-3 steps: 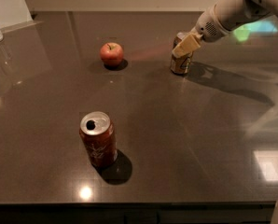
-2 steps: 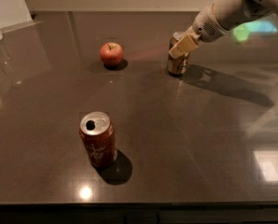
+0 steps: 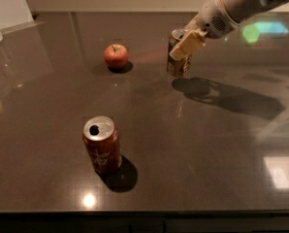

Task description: Move orange can near coke can

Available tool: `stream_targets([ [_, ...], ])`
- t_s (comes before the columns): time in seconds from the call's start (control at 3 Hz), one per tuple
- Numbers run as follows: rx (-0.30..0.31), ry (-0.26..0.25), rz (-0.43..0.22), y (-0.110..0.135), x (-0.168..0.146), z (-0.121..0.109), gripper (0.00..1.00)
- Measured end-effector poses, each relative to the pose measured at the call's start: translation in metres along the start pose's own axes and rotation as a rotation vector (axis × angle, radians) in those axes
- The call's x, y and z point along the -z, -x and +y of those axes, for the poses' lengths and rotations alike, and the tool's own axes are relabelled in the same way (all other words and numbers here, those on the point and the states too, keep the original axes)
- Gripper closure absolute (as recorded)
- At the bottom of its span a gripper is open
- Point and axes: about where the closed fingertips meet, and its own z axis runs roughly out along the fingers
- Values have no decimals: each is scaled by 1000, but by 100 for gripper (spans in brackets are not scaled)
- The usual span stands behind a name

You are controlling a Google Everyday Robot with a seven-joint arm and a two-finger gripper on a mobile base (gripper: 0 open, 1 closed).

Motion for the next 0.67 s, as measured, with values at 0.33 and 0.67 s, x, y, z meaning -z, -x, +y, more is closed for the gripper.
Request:
stream_targets([
  [0.33,75,70,7,13,17,36,100],
  [0.67,75,70,7,13,17,36,100],
])
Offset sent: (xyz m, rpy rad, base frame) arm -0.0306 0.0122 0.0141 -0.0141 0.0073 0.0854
